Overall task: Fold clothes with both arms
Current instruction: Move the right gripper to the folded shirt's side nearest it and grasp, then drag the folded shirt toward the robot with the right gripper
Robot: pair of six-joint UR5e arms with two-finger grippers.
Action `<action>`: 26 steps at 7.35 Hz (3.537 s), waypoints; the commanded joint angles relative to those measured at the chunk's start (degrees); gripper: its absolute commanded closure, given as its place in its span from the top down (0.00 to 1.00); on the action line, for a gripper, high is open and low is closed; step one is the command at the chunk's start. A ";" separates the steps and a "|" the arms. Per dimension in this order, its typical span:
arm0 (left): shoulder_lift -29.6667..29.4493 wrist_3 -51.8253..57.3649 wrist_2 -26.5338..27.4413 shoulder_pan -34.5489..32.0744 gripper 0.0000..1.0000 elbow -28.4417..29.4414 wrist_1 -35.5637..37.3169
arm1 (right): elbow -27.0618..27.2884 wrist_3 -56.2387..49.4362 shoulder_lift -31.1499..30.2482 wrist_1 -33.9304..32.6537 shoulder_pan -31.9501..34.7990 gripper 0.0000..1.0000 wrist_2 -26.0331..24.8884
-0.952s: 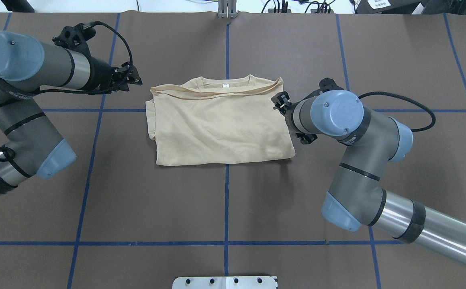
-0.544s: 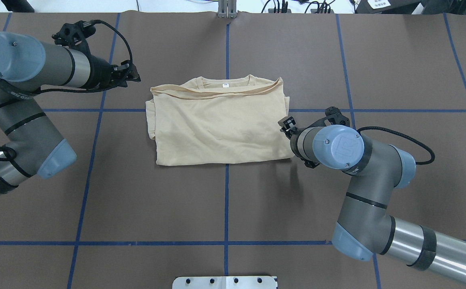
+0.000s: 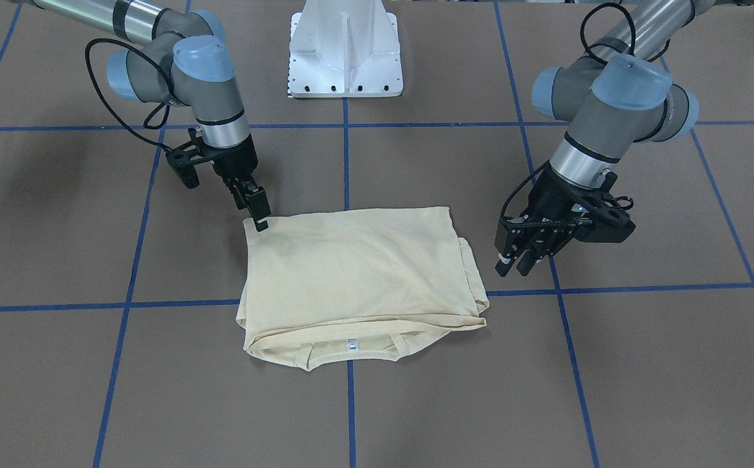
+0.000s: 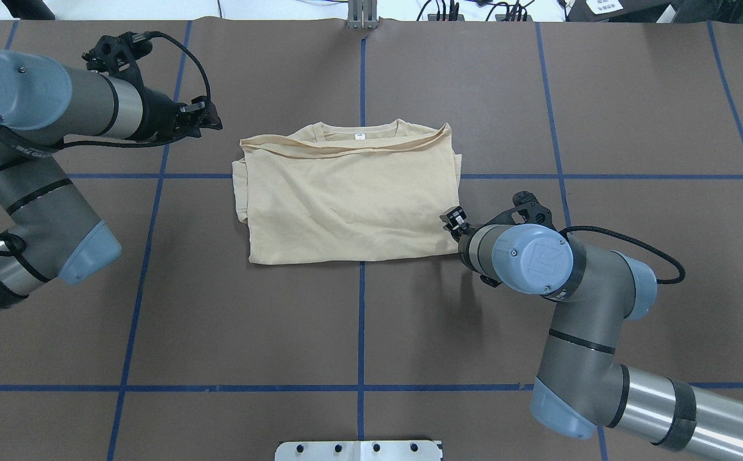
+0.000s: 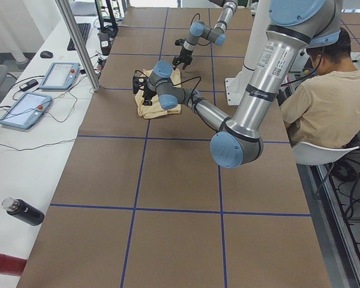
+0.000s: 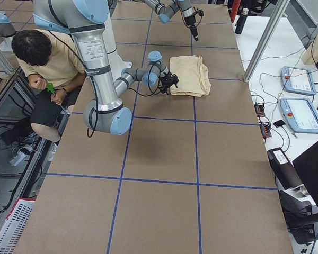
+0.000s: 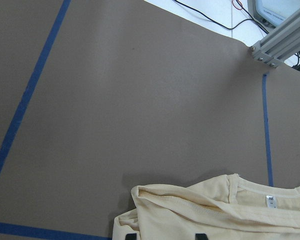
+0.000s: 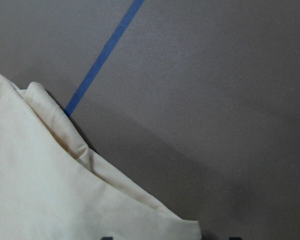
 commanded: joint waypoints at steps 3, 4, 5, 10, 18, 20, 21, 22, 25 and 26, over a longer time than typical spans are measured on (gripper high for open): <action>-0.02 0.26 0.26 -0.15 0.49 -0.20 -0.03 | -0.47 -0.07 0.32 0.00 0.38 0.74 -0.26; -0.02 0.26 0.35 -0.15 0.49 -0.11 -0.03 | -0.39 -0.07 0.24 0.00 0.73 0.74 -0.35; -0.02 0.26 0.44 -0.06 0.49 0.06 -0.03 | -0.47 -0.07 0.24 -0.09 0.91 0.74 -0.78; -0.02 0.26 1.14 -0.06 0.49 0.15 0.06 | -0.92 0.02 0.50 -0.53 1.00 0.51 -1.40; -0.72 0.88 -0.34 0.03 0.44 -1.16 0.06 | 17.82 -0.33 -14.57 -1.40 -6.26 0.00 -0.70; -0.72 0.53 -9.28 0.03 0.57 -3.79 0.15 | 25.16 0.11 -13.76 -16.19 -17.05 0.00 -1.14; -0.03 0.09 -11.05 -0.06 0.61 -5.28 0.32 | 27.36 1.07 -13.13 -17.74 -20.93 0.00 -0.53; -0.28 -1.74 -12.20 0.38 0.61 -6.08 3.46 | 27.99 2.90 -13.21 -17.75 -24.97 0.00 -0.70; -0.11 -6.32 -11.69 6.16 0.61 -11.52 11.28 | 28.09 3.18 -14.44 -18.63 -26.96 1.00 -3.33; -0.19 -6.68 -11.43 8.27 0.61 -13.19 14.70 | 28.09 3.18 -14.70 -18.63 -24.16 1.00 -3.34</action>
